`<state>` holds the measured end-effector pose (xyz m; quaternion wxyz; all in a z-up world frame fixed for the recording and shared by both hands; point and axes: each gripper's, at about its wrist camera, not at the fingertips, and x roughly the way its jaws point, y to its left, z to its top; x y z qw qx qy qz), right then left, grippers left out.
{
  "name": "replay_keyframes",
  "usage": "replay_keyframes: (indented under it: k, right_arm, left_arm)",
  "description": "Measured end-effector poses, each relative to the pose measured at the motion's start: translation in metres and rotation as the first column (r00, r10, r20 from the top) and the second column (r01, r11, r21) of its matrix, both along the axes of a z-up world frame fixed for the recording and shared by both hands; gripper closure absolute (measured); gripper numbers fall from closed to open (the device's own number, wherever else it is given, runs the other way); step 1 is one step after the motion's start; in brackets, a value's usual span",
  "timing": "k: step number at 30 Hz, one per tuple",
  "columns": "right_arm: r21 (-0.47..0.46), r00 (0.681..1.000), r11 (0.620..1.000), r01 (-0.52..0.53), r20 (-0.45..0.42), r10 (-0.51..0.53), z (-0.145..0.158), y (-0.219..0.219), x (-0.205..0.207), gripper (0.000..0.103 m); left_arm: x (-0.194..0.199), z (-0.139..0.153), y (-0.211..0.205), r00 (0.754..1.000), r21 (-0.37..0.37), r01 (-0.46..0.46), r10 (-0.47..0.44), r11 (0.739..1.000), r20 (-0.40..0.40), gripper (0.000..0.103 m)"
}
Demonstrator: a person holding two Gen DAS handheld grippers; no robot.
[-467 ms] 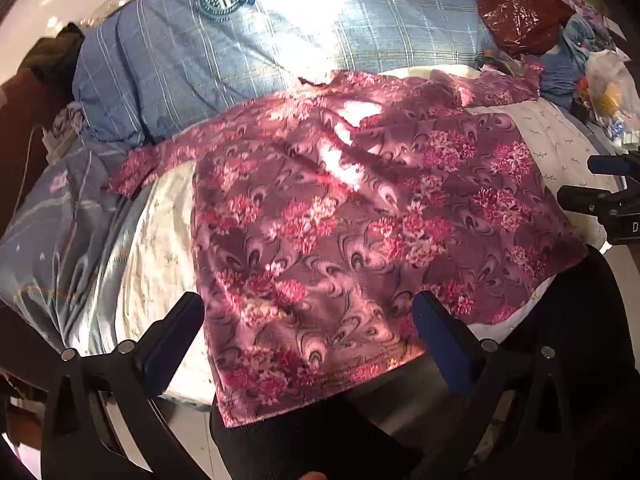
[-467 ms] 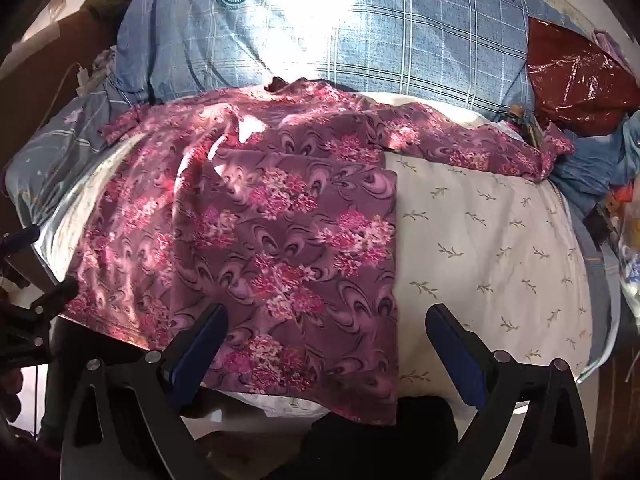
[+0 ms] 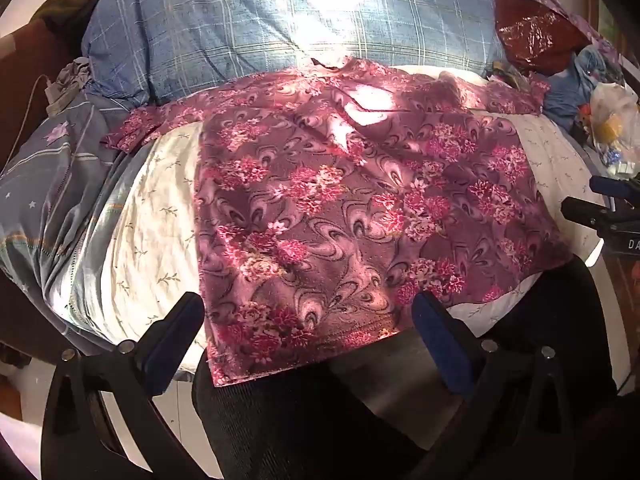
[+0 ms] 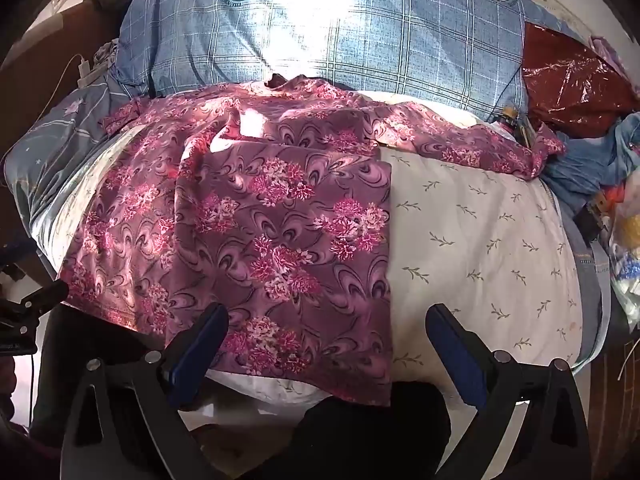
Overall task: Fold small clothes
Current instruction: 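Position both grippers above the hem of the pink floral shirt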
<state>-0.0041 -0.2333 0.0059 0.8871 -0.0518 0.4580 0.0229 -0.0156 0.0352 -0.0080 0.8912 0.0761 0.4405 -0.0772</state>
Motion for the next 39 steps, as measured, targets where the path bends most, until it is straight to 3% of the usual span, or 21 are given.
replay_keyframes:
  k: [17, 39]
  right_arm:
    - [-0.020, 0.997, 0.998, 0.055, 0.060, -0.054, 0.014, -0.014, -0.029, 0.003]
    - [0.017, 0.993, 0.995, 0.103, 0.051, -0.103, 0.006, -0.027, -0.026, 0.003]
  left_arm:
    - [-0.009, 0.006, 0.014, 0.998, -0.041, -0.049, 0.050, 0.998, 0.022, 0.000]
    - [0.003, 0.002, 0.002, 0.997, -0.001, -0.075, 0.075, 0.997, 0.028, 0.000]
